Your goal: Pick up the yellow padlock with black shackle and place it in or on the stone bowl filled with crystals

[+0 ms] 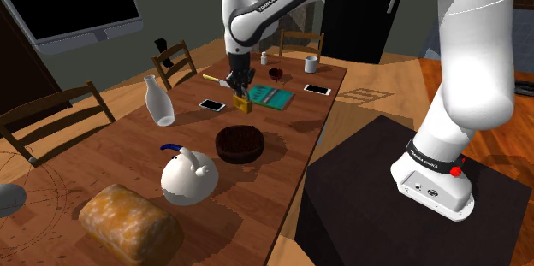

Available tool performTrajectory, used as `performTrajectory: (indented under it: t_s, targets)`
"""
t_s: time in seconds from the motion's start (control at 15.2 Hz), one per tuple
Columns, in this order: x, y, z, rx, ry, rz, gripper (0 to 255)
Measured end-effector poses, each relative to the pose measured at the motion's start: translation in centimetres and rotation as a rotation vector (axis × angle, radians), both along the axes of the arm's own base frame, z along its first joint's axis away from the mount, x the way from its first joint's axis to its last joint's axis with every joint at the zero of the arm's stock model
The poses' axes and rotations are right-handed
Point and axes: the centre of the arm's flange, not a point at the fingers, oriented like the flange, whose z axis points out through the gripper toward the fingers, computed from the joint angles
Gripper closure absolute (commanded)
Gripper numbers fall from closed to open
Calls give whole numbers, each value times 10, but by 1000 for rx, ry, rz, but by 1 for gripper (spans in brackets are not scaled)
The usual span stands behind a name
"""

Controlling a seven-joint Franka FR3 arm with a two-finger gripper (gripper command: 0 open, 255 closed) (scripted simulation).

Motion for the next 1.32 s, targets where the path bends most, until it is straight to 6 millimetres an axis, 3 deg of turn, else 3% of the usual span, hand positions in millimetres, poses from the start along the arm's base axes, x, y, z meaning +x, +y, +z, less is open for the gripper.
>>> performTrajectory:
  t_s: [0.33,0.46,1.32]
  targets:
    - [-42,50,16,0,0,0,255]
    - [-51,64,10,0,-1,0,255]
    - [-54,65,-58,0,0,-1,255]
